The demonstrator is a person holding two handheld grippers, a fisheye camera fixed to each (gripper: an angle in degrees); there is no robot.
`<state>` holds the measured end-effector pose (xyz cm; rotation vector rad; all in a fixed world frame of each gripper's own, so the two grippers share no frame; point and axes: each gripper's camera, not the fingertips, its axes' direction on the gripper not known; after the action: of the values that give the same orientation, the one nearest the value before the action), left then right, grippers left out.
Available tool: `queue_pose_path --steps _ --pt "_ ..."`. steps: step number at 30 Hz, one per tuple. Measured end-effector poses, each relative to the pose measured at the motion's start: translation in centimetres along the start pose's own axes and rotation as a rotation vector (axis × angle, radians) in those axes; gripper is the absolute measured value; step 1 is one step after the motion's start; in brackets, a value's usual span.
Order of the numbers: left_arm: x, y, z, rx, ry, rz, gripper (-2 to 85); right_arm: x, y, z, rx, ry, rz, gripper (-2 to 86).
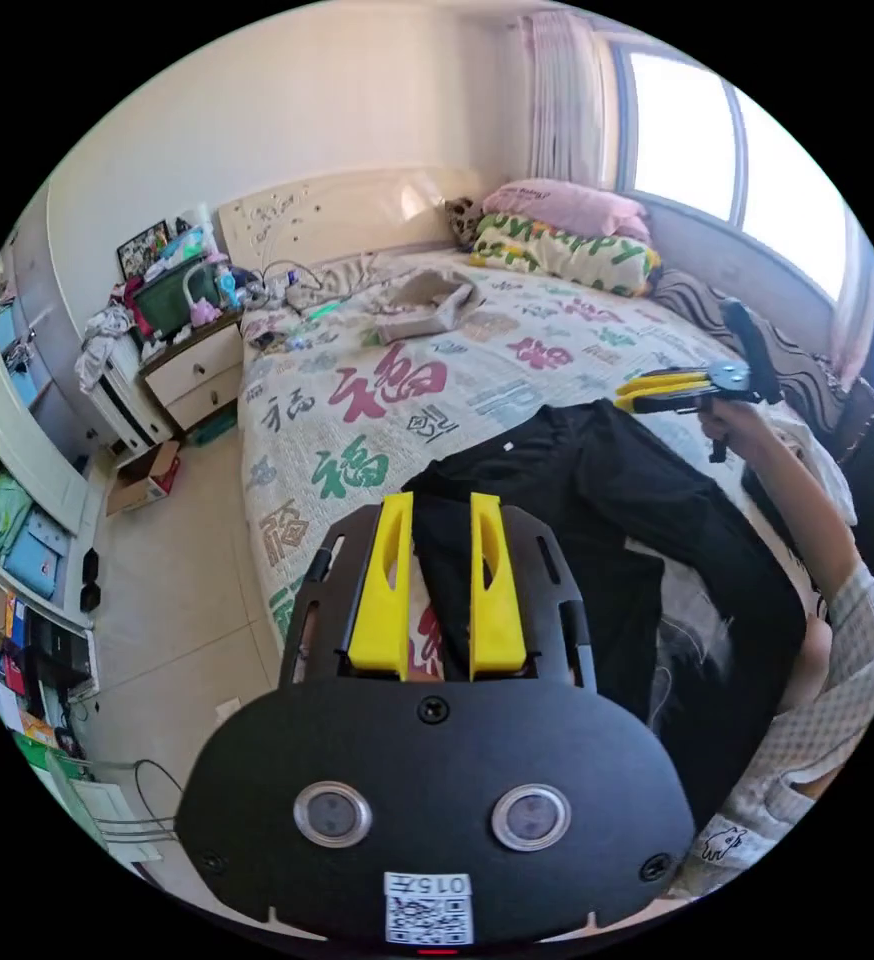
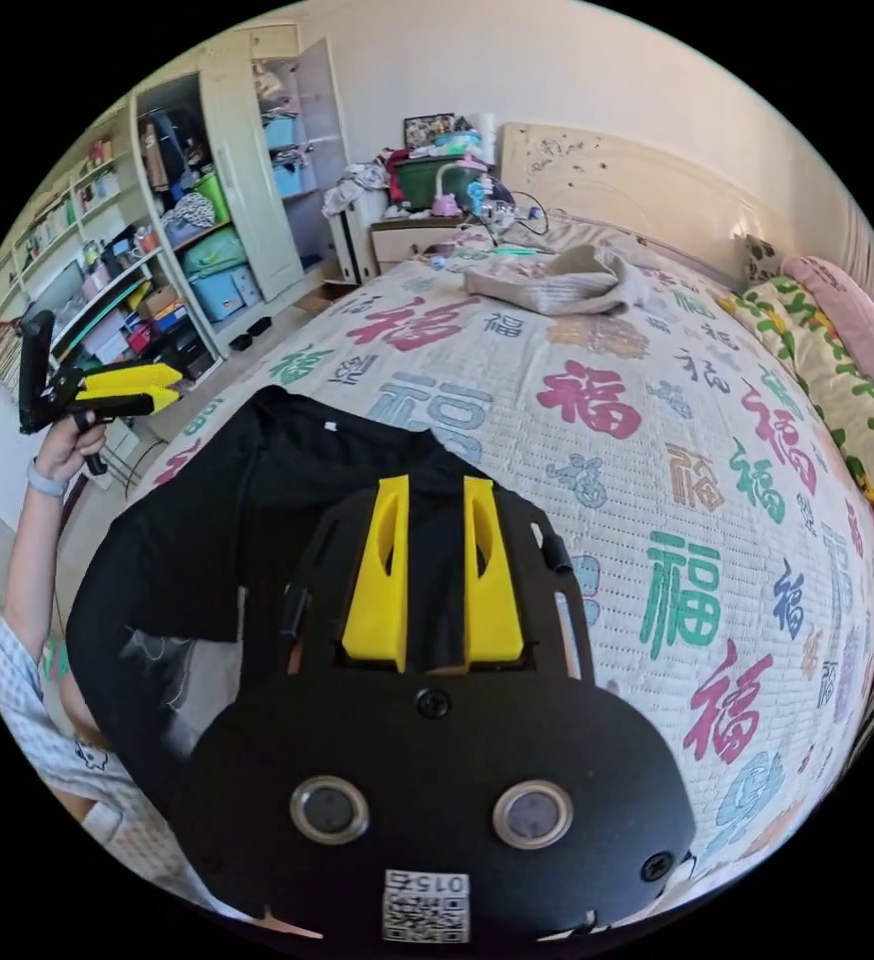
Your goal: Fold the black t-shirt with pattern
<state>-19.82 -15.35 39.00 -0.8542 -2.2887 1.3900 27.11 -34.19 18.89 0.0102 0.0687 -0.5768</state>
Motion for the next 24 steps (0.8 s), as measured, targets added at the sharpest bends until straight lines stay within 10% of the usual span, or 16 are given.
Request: queue_pose_path --steps 12,24 --pt "-1.8 -3.6 11.6 -0.261 0.062 -0.021 2.2 1.2 1.7 1.8 -0.201 0.035 -0.032 1.8" --pt "-0.9 3.9 -7.8 0.144 0.171 -0.021 0.2 -4.2 15.1 -16.8 0.095 0.0 -0.161 -0.7"
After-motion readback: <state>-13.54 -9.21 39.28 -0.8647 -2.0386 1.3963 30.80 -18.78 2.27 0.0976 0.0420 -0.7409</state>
